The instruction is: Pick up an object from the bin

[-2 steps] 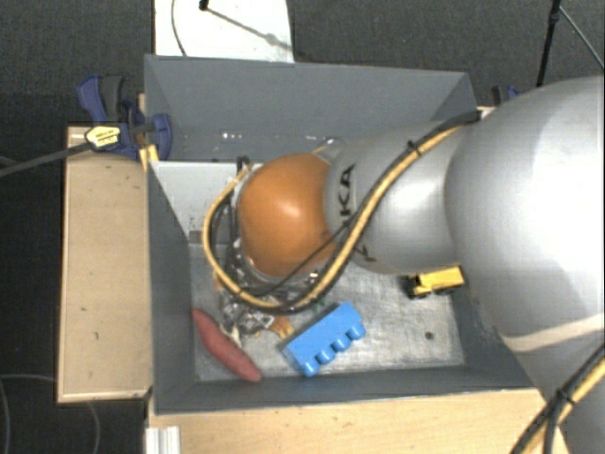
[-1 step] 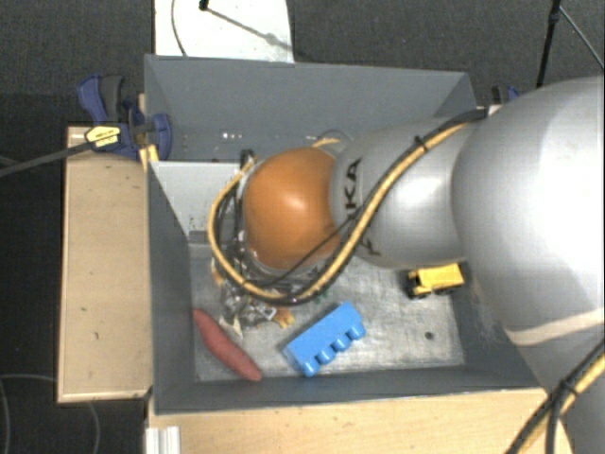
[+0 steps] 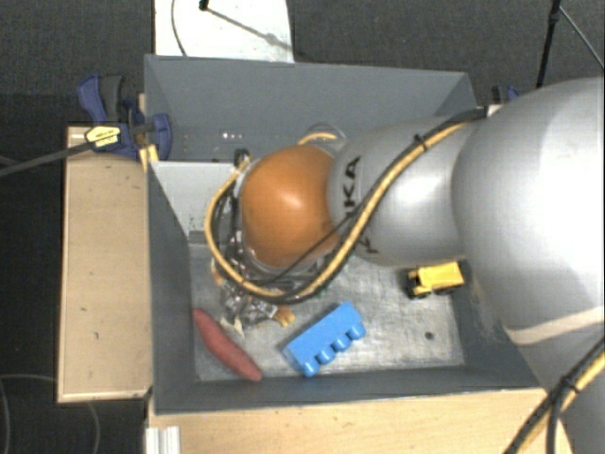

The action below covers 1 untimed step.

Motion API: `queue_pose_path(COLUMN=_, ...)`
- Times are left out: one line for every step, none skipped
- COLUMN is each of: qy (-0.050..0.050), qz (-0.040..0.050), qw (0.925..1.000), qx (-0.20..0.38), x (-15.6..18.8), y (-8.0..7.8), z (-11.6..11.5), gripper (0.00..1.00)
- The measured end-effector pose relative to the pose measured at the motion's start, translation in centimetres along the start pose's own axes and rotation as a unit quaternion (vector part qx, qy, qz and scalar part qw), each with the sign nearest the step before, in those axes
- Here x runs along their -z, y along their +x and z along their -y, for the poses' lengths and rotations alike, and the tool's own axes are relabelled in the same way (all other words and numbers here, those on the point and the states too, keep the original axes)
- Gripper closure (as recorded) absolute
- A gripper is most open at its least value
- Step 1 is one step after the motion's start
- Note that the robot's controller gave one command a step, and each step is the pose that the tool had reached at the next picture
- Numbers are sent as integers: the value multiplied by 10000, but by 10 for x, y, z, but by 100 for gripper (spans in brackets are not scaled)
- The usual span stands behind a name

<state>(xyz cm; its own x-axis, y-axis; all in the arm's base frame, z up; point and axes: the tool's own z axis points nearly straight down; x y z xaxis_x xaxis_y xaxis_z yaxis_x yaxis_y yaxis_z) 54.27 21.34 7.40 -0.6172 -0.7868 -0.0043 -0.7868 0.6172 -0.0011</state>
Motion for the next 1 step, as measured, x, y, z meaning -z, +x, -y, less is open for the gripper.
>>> queue_pose_path(qy=-3, qz=-1, qw=9997, qx=257, x=0, y=-7, z=1, gripper=100)
